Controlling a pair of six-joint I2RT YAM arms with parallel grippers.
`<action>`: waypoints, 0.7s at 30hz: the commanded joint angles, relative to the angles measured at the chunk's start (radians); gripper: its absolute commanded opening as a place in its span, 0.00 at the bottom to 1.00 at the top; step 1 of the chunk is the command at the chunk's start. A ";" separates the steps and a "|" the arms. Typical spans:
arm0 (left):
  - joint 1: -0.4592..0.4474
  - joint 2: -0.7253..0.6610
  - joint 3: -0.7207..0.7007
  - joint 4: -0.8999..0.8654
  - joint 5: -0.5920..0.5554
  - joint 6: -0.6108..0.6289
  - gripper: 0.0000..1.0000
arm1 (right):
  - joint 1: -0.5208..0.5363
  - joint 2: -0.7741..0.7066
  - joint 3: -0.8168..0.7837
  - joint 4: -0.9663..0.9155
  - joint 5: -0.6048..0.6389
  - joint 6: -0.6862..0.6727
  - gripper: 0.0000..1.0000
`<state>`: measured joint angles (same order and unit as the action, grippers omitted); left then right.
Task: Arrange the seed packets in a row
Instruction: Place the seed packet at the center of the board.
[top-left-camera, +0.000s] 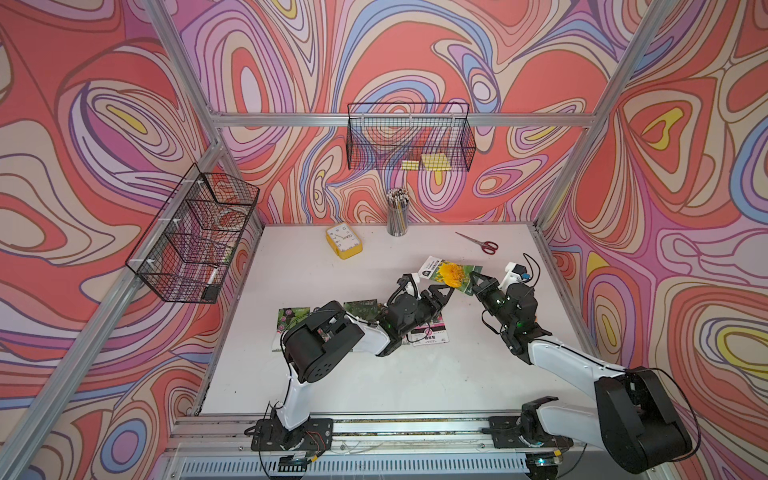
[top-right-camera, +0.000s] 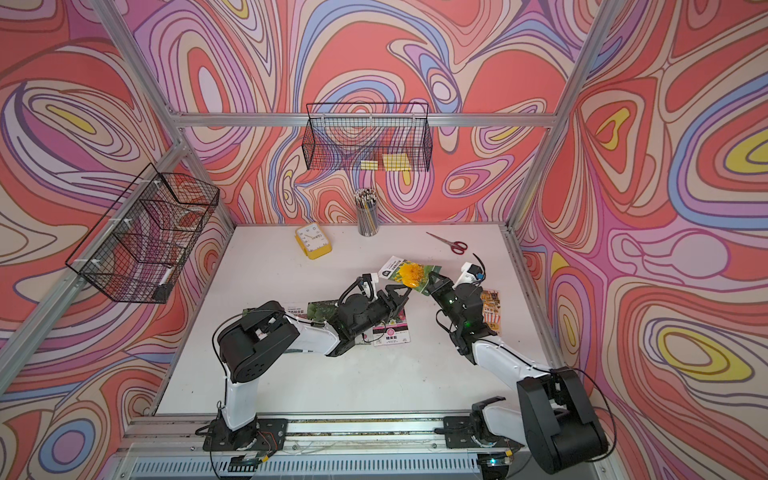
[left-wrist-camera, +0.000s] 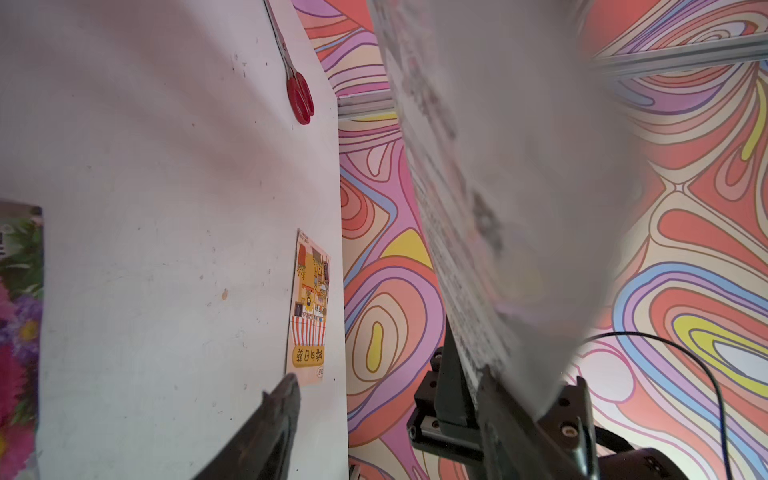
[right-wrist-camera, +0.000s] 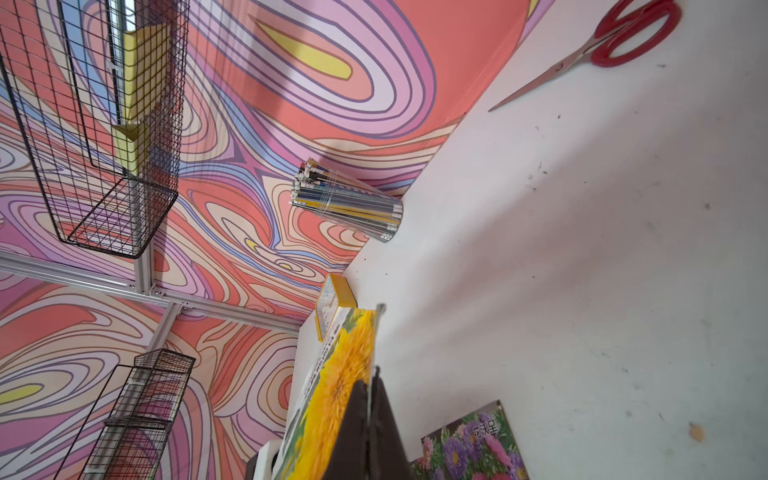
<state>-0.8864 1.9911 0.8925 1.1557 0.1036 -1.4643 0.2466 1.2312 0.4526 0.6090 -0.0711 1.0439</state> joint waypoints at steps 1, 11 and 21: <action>-0.014 -0.004 -0.044 0.117 -0.008 -0.018 0.81 | 0.011 -0.014 0.023 -0.019 0.006 -0.025 0.00; -0.037 0.019 -0.052 0.171 0.032 -0.042 0.99 | 0.011 -0.010 0.090 -0.111 0.084 -0.096 0.00; -0.036 0.036 -0.020 0.168 0.020 -0.016 0.99 | 0.005 0.016 0.068 -0.037 0.040 -0.027 0.00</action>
<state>-0.9230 1.9976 0.8444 1.2446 0.1368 -1.4780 0.2501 1.2400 0.5385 0.5301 -0.0124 0.9821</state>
